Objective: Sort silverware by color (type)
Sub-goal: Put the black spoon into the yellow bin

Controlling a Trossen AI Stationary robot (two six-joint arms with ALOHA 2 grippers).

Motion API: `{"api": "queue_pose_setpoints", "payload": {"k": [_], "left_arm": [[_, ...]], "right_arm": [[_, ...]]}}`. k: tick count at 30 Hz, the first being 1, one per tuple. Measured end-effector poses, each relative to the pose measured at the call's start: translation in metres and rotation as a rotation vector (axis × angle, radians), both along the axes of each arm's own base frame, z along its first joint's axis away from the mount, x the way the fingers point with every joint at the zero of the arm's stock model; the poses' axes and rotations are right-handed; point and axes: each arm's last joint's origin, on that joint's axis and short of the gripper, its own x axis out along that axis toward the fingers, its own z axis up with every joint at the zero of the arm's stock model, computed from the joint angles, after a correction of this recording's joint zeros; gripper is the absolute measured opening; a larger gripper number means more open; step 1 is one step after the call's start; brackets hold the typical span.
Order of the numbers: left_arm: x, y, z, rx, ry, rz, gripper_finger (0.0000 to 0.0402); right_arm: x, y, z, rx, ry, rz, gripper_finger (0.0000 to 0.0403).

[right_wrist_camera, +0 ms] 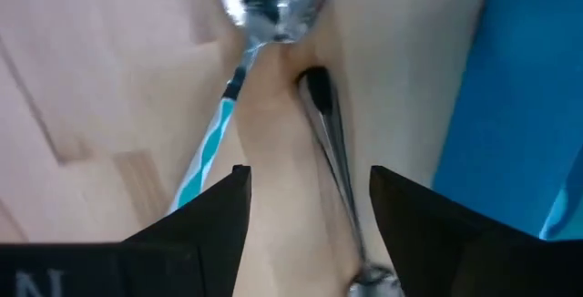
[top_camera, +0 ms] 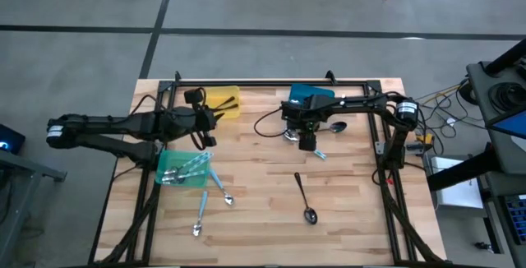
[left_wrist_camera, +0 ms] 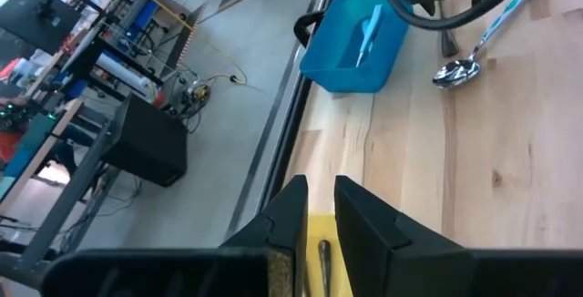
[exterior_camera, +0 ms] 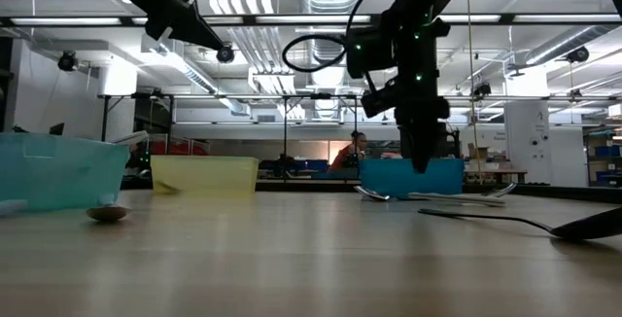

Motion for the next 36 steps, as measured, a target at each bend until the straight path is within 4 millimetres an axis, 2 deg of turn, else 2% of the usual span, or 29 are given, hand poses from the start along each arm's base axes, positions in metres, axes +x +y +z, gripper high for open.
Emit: {"api": "queue_pose_setpoints", "payload": {"k": [7,11,15,16,27,36], "left_arm": [[0.0,0.0,0.0,0.012,0.008,-0.004,0.004],[-0.001,0.001,0.0,0.013,0.008,-0.003,0.004],[-0.001,0.001,0.0,0.013,0.008,-0.003,0.004],[-0.001,0.001,0.0,0.012,0.008,-0.003,0.004],[-0.001,0.001,-0.001,0.012,0.019,-0.003,0.004],[-0.001,0.001,-0.001,0.012,0.018,-0.003,0.004]], "right_arm": [[0.005,-0.001,-0.001,0.007,-0.094,-0.402,0.0162],[0.006,-0.001,-0.003,-0.025,-0.138,-0.694,0.01],[0.003,0.001,-0.009,-0.154,-0.164,-0.835,0.0026],[0.002,0.001,-0.011,-0.159,-0.174,-0.858,0.0018],[-0.002,0.004,-0.043,-0.153,-0.304,-0.967,0.0012],[-0.008,0.013,-0.055,-0.139,-0.276,-0.909,0.0012]]}}
